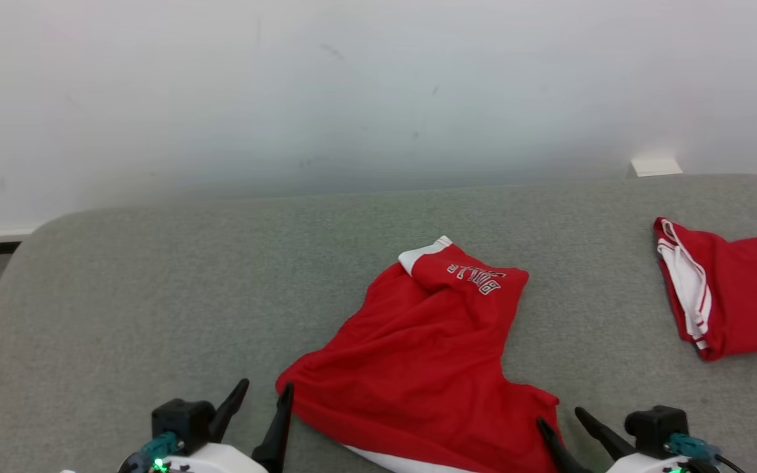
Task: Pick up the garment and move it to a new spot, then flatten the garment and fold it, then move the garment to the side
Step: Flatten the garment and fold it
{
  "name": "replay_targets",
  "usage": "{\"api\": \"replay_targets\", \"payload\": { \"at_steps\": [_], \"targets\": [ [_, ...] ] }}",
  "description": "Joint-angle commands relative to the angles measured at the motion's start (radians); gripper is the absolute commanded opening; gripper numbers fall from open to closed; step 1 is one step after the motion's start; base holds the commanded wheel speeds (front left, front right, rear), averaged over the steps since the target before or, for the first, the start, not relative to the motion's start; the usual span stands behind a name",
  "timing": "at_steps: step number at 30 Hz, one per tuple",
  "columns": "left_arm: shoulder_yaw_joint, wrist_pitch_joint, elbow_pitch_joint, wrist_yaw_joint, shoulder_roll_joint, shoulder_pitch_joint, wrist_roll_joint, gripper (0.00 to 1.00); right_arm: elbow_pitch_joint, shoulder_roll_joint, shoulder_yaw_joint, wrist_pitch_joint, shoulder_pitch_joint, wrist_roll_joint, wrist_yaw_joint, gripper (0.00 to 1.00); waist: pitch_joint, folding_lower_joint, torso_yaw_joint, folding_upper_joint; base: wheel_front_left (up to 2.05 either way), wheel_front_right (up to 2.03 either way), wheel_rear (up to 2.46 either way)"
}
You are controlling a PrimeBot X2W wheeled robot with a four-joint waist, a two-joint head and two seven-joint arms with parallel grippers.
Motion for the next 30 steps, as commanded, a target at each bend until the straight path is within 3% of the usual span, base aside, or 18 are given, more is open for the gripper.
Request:
{"api": "replay_targets", "payload": {
  "at_steps": [1, 4, 5, 6, 7, 8, 13, 20, 30],
  "targets": [
    [0.004, -0.007, 0.003, 0.004, -0.001, -0.006, 0.003, 1.00, 0.010, 0.006, 0.000, 0.007, -0.015, 0.000, 0.000, 1.00, 0.004, 0.0000, 0.014, 0.0000, 0.00, 0.00, 0.00],
    [0.005, -0.016, 0.004, 0.003, -0.006, -0.009, 0.006, 1.00, 0.060, 0.016, 0.012, 0.017, -0.040, -0.010, 0.000, 1.00, 0.007, 0.0000, 0.037, 0.0000, 0.00, 0.00, 0.00],
    [0.004, -0.018, 0.006, 0.001, -0.009, -0.009, 0.006, 1.00, 0.078, 0.016, 0.014, 0.016, -0.045, -0.015, -0.001, 0.54, 0.008, 0.0000, 0.045, 0.0000, 0.00, 0.00, 0.00],
    [0.004, -0.022, 0.007, 0.001, -0.012, -0.009, 0.007, 1.00, 0.090, 0.021, 0.013, 0.007, -0.051, -0.014, -0.001, 0.38, 0.009, 0.0000, 0.053, 0.0000, 0.00, 0.00, 0.00],
    [0.005, -0.027, 0.007, 0.002, -0.013, -0.008, 0.007, 1.00, 0.099, 0.028, 0.011, -0.002, -0.056, -0.010, -0.001, 0.13, 0.010, 0.0000, 0.061, 0.0000, 0.00, 0.00, 0.00],
    [0.004, -0.028, 0.009, 0.001, -0.014, -0.007, 0.008, 1.00, 0.109, 0.030, 0.008, -0.008, -0.059, -0.007, -0.001, 0.00, 0.010, 0.0000, 0.068, 0.0000, 0.00, 0.00, 0.00],
    [0.006, -0.040, 0.009, 0.001, -0.020, -0.008, 0.015, 1.00, 0.126, 0.019, -0.026, -0.060, -0.085, 0.007, 0.000, 0.00, 0.014, 0.0000, 0.104, 0.0000, 0.00, 0.00, 0.00],
    [0.012, -0.053, -0.009, -0.002, -0.025, -0.032, 0.040, 1.00, 0.127, -0.036, -0.084, -0.052, -0.181, 0.044, -0.001, 0.00, 0.061, 0.0000, 0.143, 0.0000, 0.00, 0.00, 0.00],
    [0.015, -0.066, -0.016, -0.018, -0.059, -0.075, 0.079, 1.00, 0.268, -0.124, -0.136, -0.030, -0.333, 0.120, -0.001, 0.00, 0.148, 0.0000, 0.221, 0.0000, 0.00, 0.00, 0.00]
  ]
}}
